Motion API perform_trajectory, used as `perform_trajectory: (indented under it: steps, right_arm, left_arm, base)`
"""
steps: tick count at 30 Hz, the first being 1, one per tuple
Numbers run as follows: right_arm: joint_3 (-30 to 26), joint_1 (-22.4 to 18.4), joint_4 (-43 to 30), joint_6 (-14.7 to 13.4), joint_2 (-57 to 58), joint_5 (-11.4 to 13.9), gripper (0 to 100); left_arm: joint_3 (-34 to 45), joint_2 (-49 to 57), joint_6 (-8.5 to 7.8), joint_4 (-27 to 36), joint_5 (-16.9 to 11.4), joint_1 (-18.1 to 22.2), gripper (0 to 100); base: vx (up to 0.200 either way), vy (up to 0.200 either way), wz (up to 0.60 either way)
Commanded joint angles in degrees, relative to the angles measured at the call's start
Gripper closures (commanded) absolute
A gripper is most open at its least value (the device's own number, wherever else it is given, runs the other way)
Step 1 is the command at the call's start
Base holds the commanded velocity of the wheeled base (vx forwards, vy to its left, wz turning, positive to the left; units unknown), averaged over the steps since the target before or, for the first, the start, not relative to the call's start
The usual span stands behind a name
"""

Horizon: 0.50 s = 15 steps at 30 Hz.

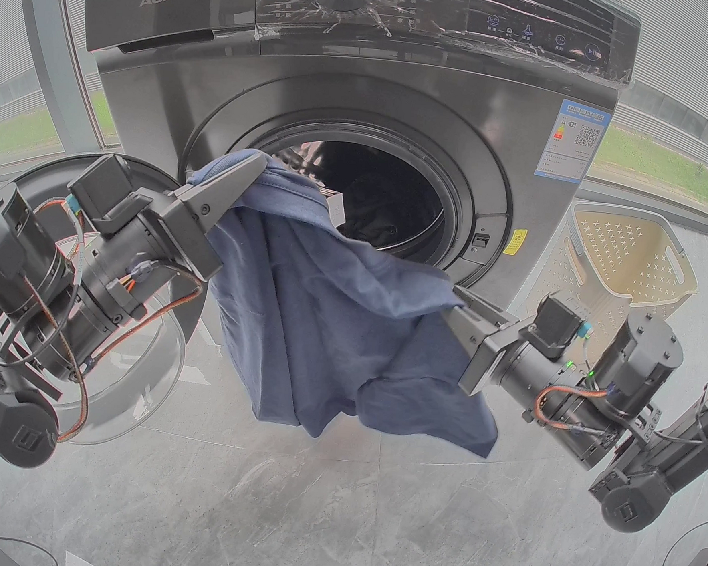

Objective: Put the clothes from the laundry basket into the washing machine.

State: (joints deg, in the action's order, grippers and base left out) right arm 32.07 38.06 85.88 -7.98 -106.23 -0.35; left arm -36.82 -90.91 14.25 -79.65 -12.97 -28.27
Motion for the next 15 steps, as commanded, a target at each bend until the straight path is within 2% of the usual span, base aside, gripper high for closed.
perform_trajectory:
  steps: [1,4,8,14,15]
  right_arm:
    - [-2.7,2.6,-0.2,0.1,-6.4,0.4,0]
    - [-4.4,4.4,-0.2,0.5,-9.9,1.3,0]
    - [-3.8,6.1,-0.3,0.6,-11.7,1.6,0]
    - [-0.1,8.3,-0.3,0.6,-15.1,1.7,0]
    - [2.5,8.3,-0.3,0.6,-16.4,1.8,0]
  left_arm:
    - [-2.2,-1.6,0.16,0.0,0.1,-0.7,100]
    - [-2.2,-0.9,0.16,-0.1,0.0,-0.3,100]
    - [-2.6,-0.7,0.16,-0.1,0.1,-0.5,100]
    - [-2.4,0.1,0.16,0.2,0.1,-0.7,100]
    - [-2.4,0.1,0.16,0.2,0.1,-0.8,100]
  base:
    - [0.000,0.000,0.00]
    - [0.000,0.000,0.00]
    - [0.000,0.000,0.00]
    - [0.000,0.000,0.00]
    - [0.000,0.000,0.00]
